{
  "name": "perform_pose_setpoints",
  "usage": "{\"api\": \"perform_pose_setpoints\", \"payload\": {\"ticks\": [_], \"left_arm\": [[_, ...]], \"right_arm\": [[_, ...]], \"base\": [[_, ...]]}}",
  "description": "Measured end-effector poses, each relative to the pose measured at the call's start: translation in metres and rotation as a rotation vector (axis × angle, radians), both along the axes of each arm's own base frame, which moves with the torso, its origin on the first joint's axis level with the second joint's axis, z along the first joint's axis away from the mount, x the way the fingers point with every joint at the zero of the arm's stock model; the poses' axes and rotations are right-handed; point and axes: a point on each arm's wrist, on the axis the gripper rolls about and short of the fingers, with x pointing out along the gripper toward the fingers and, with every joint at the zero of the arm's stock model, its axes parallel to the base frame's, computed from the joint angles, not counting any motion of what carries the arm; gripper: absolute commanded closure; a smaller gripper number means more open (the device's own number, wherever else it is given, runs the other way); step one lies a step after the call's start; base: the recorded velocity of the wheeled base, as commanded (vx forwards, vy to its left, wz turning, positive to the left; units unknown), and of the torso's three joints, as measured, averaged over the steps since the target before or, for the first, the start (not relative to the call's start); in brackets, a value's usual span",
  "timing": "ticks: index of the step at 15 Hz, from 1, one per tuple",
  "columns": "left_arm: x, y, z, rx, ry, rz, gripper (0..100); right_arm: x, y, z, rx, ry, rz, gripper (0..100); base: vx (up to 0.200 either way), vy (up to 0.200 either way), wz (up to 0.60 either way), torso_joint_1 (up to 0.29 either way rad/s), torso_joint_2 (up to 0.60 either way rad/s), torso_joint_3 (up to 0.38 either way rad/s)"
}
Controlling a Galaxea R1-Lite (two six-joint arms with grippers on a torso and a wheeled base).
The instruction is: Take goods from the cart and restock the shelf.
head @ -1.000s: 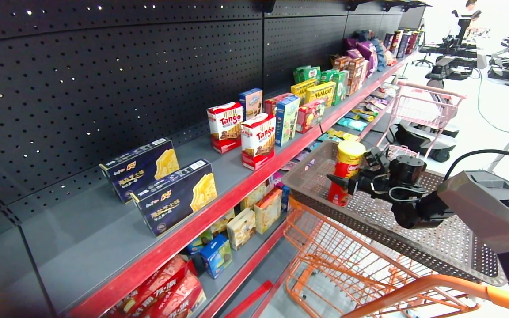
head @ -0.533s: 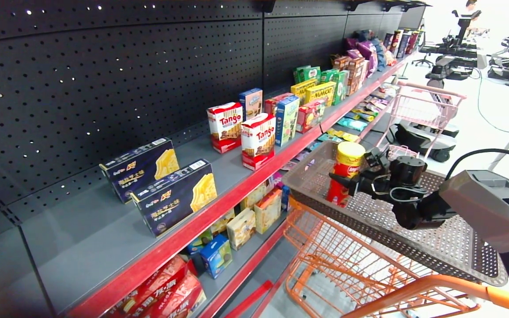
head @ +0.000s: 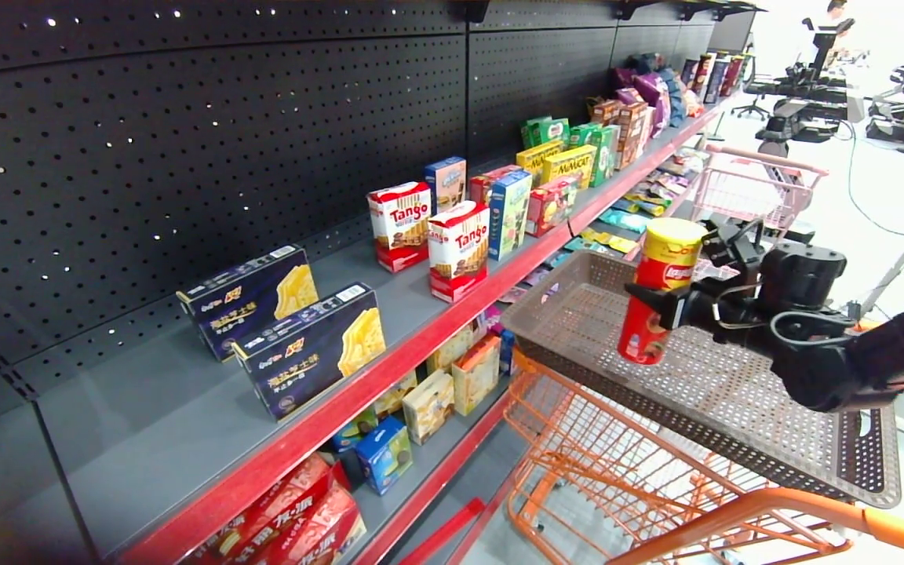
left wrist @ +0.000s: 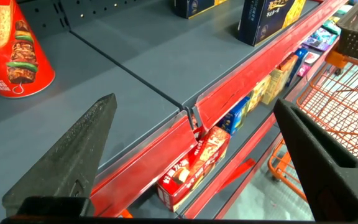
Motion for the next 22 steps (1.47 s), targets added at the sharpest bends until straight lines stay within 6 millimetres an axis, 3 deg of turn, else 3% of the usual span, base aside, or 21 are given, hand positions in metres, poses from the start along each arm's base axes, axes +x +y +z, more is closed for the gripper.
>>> {"api": "perform_pose_setpoints", "payload": {"ticks": [7, 12, 14, 16, 22], "left_arm": [[0.0, 0.0, 0.0, 0.0, 0.0, 0.0, 0], [0.0, 0.0, 0.0, 0.0, 0.0, 0.0, 0], [0.0, 0.0, 0.0, 0.0, 0.0, 0.0, 0], [0.0, 0.0, 0.0, 0.0, 0.0, 0.0, 0], [0.0, 0.0, 0.0, 0.0, 0.0, 0.0, 0]], "right_arm": [[-0.163, -0.017, 0.053, 0.015, -0.068, -0.308, 100], [-0.269, -0.036, 0.037, -0.004, -0.061, -0.476, 100], [-0.295, -0.044, 0.025, -0.057, -0.042, -0.646, 100], [-0.309, -0.045, 0.02, -0.057, -0.07, -0.673, 100], [-0.324, -0.041, 0.014, -0.048, -0.094, -0.63, 100]], "base": [[0.0, 0.0, 0.0, 0.0, 0.0, 0.0], [0.0, 0.0, 0.0, 0.0, 0.0, 0.0], [0.0, 0.0, 0.0, 0.0, 0.0, 0.0], [0.0, 0.0, 0.3, -0.004, 0.0, 0.001], [0.0, 0.0, 0.6, 0.008, 0.0, 0.002]]}}
